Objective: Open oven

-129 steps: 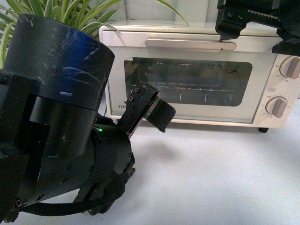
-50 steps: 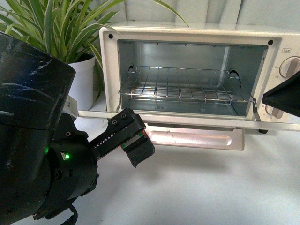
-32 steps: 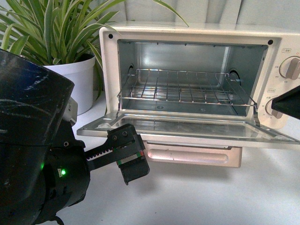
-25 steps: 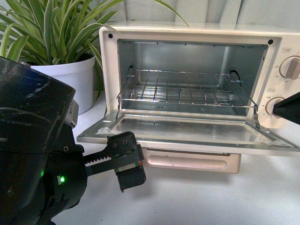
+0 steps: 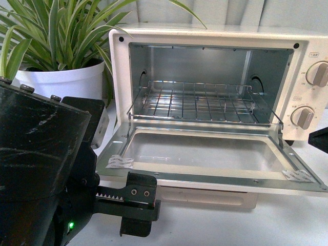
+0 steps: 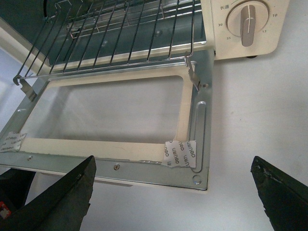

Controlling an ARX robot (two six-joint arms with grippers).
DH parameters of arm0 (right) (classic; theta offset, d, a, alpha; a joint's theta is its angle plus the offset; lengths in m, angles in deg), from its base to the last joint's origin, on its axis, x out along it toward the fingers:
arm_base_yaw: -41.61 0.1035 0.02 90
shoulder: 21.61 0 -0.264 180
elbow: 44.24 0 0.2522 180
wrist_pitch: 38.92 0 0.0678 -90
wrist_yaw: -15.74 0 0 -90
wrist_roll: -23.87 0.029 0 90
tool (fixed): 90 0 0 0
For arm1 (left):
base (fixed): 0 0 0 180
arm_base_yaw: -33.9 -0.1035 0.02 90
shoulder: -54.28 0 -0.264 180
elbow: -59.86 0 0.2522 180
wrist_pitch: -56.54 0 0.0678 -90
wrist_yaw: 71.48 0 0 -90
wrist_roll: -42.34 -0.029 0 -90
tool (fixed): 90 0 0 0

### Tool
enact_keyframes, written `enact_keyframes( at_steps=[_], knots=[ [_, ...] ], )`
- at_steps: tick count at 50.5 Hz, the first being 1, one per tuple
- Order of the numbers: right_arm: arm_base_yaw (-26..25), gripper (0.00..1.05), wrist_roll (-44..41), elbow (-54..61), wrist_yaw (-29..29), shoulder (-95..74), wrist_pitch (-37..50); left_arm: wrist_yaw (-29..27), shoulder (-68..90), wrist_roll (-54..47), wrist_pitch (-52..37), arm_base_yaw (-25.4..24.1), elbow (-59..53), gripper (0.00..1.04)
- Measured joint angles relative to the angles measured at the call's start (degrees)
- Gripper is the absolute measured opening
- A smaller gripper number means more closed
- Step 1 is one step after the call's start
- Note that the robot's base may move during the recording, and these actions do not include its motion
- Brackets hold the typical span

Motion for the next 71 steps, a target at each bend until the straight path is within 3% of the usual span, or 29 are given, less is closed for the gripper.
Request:
enact_keyframes(
  at_steps=[10, 20, 33, 47, 54, 61, 71],
  knots=[
    [-0.2, 0.95, -0.7, 0.0, 0.8, 0.0, 0.2, -0.8, -1.8, -10.4, -0.7, 2.2, -1.9, 0.98],
    [-0.4, 0.95, -1.3, 0.0, 1.5, 1.5, -1.0, 0.3, -8.4, -13.0, 0.8, 2.6, -5.0, 0.98],
    [-0.6, 0.95, -1.8, 2.9, 2.6, 9.3, -4.2, 3.7, -23.8, -8.6, 4.2, 1.6, -11.4, 0.98],
    [-3.1, 0.95, -2.6, 12.0, 4.2, 26.3, -7.8, 0.1, -47.3, -8.2, 5.9, 0.8, -20.5, 0.98],
    [-4.0, 0.95, -2.0, 15.8, 4.1, 35.1, -10.8, 0.8, -57.0, -6.4, 9.4, -0.7, -24.2, 0.98],
    [-3.0, 0.95, -0.4, 19.9, -0.2, 45.1, -12.3, -0.2, -68.8, -3.3, 15.0, -3.8, -27.0, 0.98],
    [-2.1, 0.95, -0.2, 20.7, -1.6, 47.6, -12.4, -1.0, -69.5, -4.0, 14.1, -4.0, -27.4, 0.95]
  ],
)
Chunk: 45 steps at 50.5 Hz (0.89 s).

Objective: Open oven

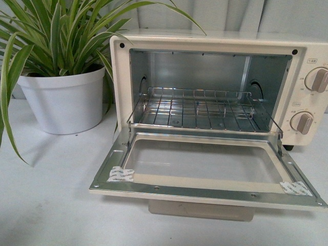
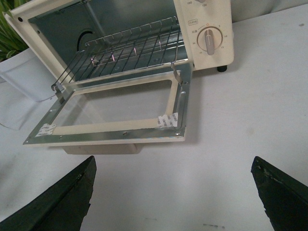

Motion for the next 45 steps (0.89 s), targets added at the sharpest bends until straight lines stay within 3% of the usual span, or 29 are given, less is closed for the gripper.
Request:
enact_keyframes(
  at_steps=[1, 4, 6, 10, 13, 18, 23, 26, 29, 32, 35, 45],
  knots=[
    [0.6, 0.94, -0.6, 0.4, -1.2, 0.6, 0.9, -0.2, -0.6, -1.2, -1.6, -0.6, -0.6, 0.9],
    [3.1, 0.8, -7.9, 4.2, -13.4, 5.3, 7.9, 2.3, -2.9, -3.1, -1.0, -3.3, -1.7, 0.77],
    [2.8, 0.72, -11.6, 5.0, -15.4, 7.5, 8.9, 4.1, -4.9, -3.7, 0.3, -5.7, -2.2, 0.68],
    [0.8, 0.54, -15.3, 5.3, -14.0, 8.8, 9.1, 9.2, -8.5, -4.5, 2.9, -10.6, -2.8, 0.49],
    [-4.7, 0.39, -16.4, 6.1, -6.6, 9.6, 8.6, 11.1, -10.8, -4.7, 5.0, -12.8, -3.0, 0.36],
    [-7.8, 0.25, -17.1, 7.9, -5.4, 11.5, 8.6, 13.0, -17.7, -4.9, 12.5, -14.7, -3.7, 0.2],
    [-8.5, 0.09, -17.3, 8.0, -5.2, 11.7, 8.5, 15.7, -21.5, -5.1, 13.4, -17.4, -4.9, 0.04],
    [-8.4, 0.01, -17.7, 8.0, -5.2, 11.8, 8.5, 16.9, -22.0, -5.2, 13.7, -18.8, -4.9, 0.04],
    [-8.5, 0.01, -17.6, 8.0, -5.1, 11.8, 8.5, 19.3, -22.6, -5.2, 14.1, -21.0, -4.9, 0.04],
    [-8.5, 0.01, -17.6, 8.0, -5.1, 11.8, 8.5, 25.6, -23.2, -5.3, 14.9, -25.6, -4.9, 0.04],
    [-8.5, 0.01, -17.6, 8.0, -5.1, 11.8, 8.5, 26.8, -23.3, -5.3, 15.0, -29.4, -4.9, 0.04],
    [-8.5, 0.01, -17.6, 8.0, -5.1, 11.8, 8.5, 27.6, -23.4, -5.3, 15.0, -29.9, -4.9, 0.04]
  ],
)
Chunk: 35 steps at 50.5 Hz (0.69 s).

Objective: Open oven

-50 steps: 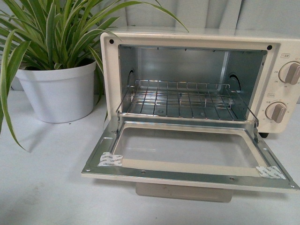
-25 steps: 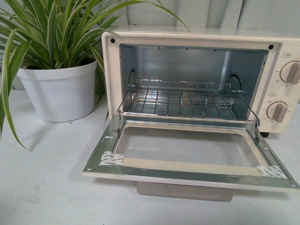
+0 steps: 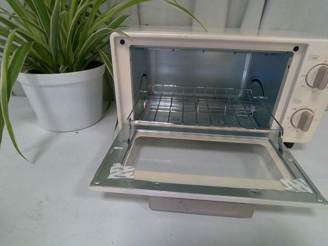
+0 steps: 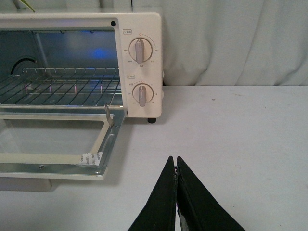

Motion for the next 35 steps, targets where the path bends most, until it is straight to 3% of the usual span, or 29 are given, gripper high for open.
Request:
enact_keyframes(
  at_steps=[9, 12, 22, 32, 35],
  knots=[
    [0.0, 0.01, 0.0, 0.0, 0.0, 0.0, 0.0, 0.0, 0.0, 0.0, 0.0, 0.0, 0.0, 0.05],
    [0.0, 0.04, -0.1, 0.0, 0.0, 0.0, 0.0, 0.0, 0.0, 0.0, 0.0, 0.0, 0.0, 0.15],
    [0.0, 0.39, -0.1, 0.0, 0.0, 0.0, 0.0, 0.0, 0.0, 0.0, 0.0, 0.0, 0.0, 0.5],
    [0.0, 0.86, -0.1, 0.0, 0.0, 0.0, 0.0, 0.0, 0.0, 0.0, 0.0, 0.0, 0.0, 0.97],
    [0.0, 0.97, 0.0, 0.0, 0.0, 0.0, 0.0, 0.0, 0.0, -0.1, 0.0, 0.0, 0.0, 0.99]
  ],
)
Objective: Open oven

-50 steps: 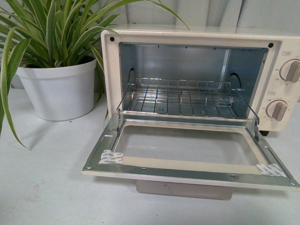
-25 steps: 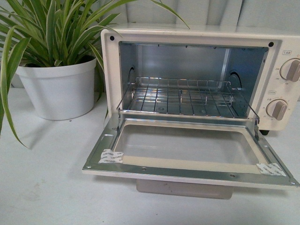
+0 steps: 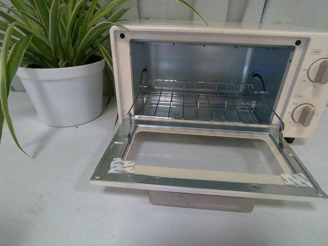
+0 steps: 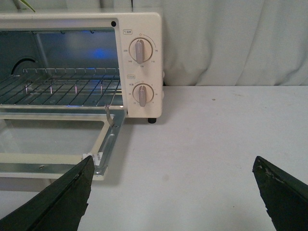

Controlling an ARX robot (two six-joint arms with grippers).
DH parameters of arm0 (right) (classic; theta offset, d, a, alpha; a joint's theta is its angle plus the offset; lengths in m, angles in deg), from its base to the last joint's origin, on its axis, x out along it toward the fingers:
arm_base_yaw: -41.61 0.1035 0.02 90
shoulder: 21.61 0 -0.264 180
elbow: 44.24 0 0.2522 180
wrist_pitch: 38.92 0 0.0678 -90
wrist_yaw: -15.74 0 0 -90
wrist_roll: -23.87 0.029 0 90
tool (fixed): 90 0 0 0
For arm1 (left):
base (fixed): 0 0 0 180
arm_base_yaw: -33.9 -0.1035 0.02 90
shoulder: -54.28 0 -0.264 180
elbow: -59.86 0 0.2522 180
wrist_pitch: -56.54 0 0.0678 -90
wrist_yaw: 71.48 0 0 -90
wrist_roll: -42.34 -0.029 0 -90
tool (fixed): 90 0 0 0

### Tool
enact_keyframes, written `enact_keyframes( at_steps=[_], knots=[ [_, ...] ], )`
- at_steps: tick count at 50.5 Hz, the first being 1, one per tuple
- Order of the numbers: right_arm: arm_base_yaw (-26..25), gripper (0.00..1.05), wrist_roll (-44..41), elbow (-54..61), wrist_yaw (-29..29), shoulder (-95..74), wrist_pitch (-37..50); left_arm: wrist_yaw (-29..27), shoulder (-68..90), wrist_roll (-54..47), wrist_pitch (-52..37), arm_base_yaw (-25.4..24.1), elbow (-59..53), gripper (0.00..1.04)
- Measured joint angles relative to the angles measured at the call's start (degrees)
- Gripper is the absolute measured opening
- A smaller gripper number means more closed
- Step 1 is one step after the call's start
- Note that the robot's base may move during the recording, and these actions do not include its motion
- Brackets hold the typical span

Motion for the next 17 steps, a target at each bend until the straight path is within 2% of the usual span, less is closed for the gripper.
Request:
enact_keyframes(
  at_steps=[3, 17],
  knots=[
    [0.0, 0.95, 0.0, 0.0, 0.0, 0.0, 0.0, 0.0, 0.0, 0.0, 0.0, 0.0, 0.0, 0.98],
    [0.0, 0.95, 0.0, 0.0, 0.0, 0.0, 0.0, 0.0, 0.0, 0.0, 0.0, 0.0, 0.0, 0.98]
  ],
)
